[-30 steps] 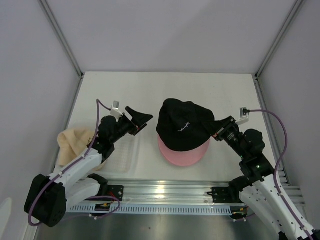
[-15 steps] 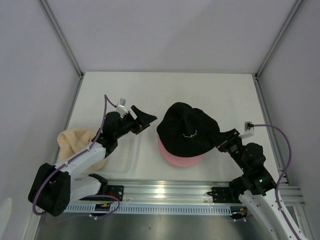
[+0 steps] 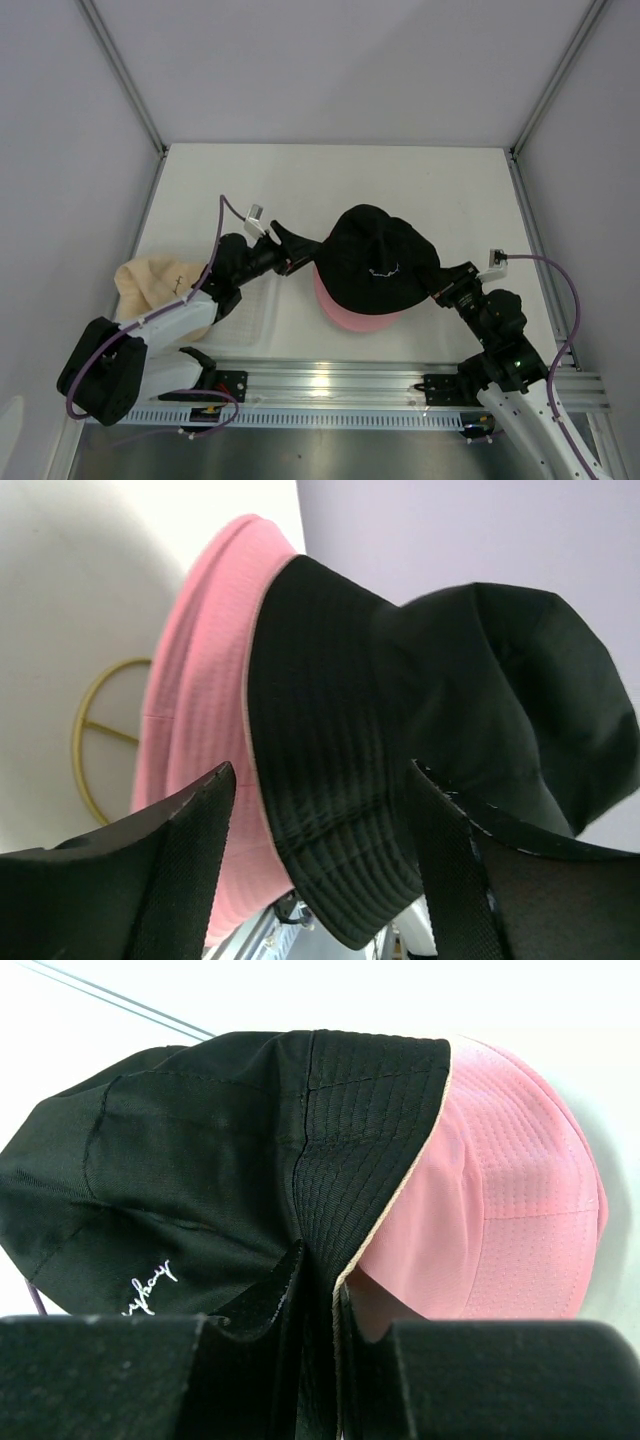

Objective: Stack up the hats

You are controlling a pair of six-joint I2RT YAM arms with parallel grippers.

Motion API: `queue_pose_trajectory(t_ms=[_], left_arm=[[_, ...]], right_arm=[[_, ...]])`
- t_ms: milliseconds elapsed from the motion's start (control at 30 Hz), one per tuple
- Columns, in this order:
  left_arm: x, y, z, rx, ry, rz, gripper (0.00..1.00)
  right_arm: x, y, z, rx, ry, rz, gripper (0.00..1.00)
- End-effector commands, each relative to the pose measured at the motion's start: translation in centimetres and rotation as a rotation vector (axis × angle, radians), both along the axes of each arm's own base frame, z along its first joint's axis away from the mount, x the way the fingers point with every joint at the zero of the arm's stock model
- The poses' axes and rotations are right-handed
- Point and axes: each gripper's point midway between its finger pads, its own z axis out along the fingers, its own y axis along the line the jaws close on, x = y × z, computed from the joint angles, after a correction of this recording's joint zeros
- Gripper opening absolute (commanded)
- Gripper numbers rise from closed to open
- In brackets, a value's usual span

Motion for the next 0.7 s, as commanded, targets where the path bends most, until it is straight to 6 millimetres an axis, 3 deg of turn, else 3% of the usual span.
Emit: queue_pose_trajectory(t_ms=[0,167,267,300,367,400,433,467,533,667], left_arm=[[-0.2,-1.0,3.1,-0.071,-0.078,-0.039,0.71],[0.1,-2.0,2.0,-0.098,-0.025,-0.068,0.68],[0.0,-2.3,1.5,-0.121,-0.005,-0.079,0.58],[0.1,-2.3,1.8,-0.135,-0.017,-0.079,0.46],[0.3,-2.3,2.1,-0.150,-0.031,-0.074,0.30],[0.4,-2.4,2.2,-0.148,-0.040,-0.073,0.15],[0.5,-2.4,2.0,-0.126,-0.052,-0.076,0.09],[0.7,-2.5,2.3,-0.112,-0.066,-0.078,0.01],[1.0,-2.6,2.1,-0.074,-0.077,-0.082,0.01],[0.9,-2.7,2.4,-0.031,-0.109,-0.098,0.01]], right_arm=[[0.5,-0.6,-0.2,-0.012,-0.007,-0.040,0.18],[0.6,-0.6,-0.3,-0.016,-0.005,-0.044,0.18],[0.7,-0.7,-0.2,-0.027,-0.009,-0.051,0.18],[0.8,-0.8,-0.3,-0.032,-0.004,-0.053,0.19],[0.9,-0.9,-0.2,-0.031,0.008,-0.066,0.29],[0.9,-1.0,-0.2,-0.030,0.014,-0.070,0.36],[1.0,-1.1,0.0,-0.031,0.014,-0.074,0.52],[1.1,-1.2,0.1,-0.031,0.015,-0.086,0.57],[1.1,-1.7,0.8,-0.034,0.007,-0.112,0.69],[1.1,-2.9,2.5,-0.053,-0.024,-0.168,0.75]])
